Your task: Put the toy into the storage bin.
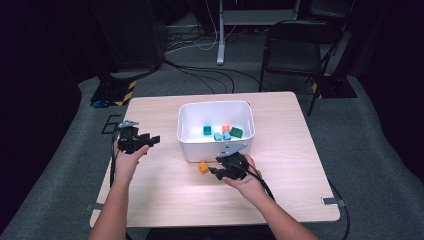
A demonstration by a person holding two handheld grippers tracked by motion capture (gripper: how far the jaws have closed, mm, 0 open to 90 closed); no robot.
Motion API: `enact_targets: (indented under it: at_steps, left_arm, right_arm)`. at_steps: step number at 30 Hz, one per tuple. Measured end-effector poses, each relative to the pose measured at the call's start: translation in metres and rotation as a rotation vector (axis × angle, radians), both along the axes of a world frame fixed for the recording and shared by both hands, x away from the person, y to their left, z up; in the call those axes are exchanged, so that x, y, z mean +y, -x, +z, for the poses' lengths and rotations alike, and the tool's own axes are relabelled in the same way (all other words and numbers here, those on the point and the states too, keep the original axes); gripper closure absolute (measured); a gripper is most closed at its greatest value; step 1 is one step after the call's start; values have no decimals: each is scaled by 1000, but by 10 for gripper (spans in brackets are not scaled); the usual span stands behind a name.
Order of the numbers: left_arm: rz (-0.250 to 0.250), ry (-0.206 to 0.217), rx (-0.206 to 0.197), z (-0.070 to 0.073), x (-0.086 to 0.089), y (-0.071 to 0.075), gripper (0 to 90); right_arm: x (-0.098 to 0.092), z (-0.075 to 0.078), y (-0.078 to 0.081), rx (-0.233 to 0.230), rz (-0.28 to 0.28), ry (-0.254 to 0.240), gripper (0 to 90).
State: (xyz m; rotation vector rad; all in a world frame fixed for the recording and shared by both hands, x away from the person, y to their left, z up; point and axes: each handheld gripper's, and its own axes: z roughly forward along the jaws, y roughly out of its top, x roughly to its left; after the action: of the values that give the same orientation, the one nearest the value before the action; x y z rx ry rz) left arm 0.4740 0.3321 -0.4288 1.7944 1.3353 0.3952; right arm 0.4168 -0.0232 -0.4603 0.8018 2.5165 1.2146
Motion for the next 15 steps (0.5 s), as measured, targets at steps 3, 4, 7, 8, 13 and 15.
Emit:
enact_targets:
  at_steps: [3, 4, 7, 8, 13, 15]
  left_arm:
    - [1, -2, 2, 0, 1, 0, 450]
    - [0, -1, 3, 0, 1, 0, 450]
    - [0, 0, 4, 0, 1, 0, 450]
    - [0, -2, 2, 1, 1, 0, 450]
    - [3, 3, 0, 0, 0, 0, 450]
    - [3, 3, 0, 0, 0, 0, 450]
  right_arm:
    - [4, -7, -1, 14, 3, 12, 500]
    - [6, -9, -2, 16, 5, 15, 500]
    - [12, -14, -4, 25, 12, 16, 500]
    - [14, -16, -4, 29, 12, 19, 500]
    - [26, -28, -8, 36, 22, 58, 500]
    - [29, -32, -10, 23, 25, 80, 500]
